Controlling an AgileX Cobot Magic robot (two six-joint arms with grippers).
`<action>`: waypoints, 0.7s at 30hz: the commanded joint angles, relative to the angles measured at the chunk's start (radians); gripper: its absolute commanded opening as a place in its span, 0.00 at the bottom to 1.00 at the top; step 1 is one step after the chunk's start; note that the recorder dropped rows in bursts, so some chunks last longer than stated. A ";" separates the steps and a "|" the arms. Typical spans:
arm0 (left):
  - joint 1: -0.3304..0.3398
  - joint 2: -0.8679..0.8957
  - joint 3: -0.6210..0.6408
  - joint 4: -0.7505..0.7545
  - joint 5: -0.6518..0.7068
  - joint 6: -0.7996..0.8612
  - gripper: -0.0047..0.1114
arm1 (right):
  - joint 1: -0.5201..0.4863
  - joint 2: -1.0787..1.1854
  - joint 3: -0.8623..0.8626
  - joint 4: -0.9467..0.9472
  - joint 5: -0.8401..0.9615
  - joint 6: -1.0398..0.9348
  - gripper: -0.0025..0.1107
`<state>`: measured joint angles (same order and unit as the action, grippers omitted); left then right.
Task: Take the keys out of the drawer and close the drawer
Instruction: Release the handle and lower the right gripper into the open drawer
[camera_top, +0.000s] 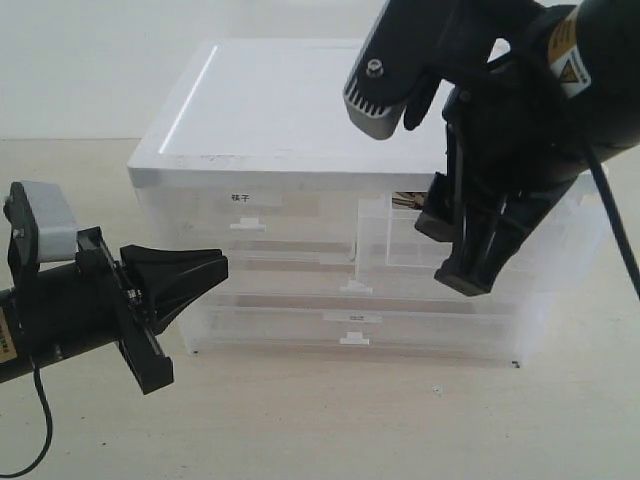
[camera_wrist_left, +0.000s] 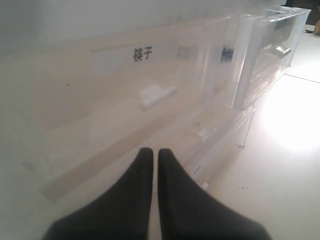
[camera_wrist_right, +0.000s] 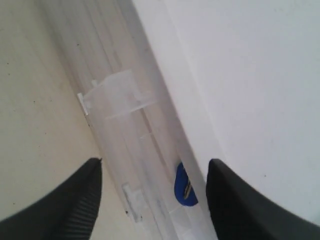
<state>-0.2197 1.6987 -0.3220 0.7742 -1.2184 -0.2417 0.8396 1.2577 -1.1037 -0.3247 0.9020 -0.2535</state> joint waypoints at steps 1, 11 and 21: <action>-0.002 0.002 -0.001 0.008 -0.003 -0.004 0.08 | -0.005 0.005 -0.003 0.032 -0.002 -0.033 0.50; -0.002 0.002 -0.001 0.008 -0.003 -0.004 0.08 | -0.005 0.086 -0.003 0.023 0.027 -0.073 0.50; -0.002 0.002 -0.001 0.008 -0.003 -0.004 0.08 | -0.005 0.150 -0.003 0.033 0.053 -0.080 0.31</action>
<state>-0.2197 1.6987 -0.3220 0.7774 -1.2184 -0.2417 0.8396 1.3869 -1.1037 -0.2992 0.9310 -0.3304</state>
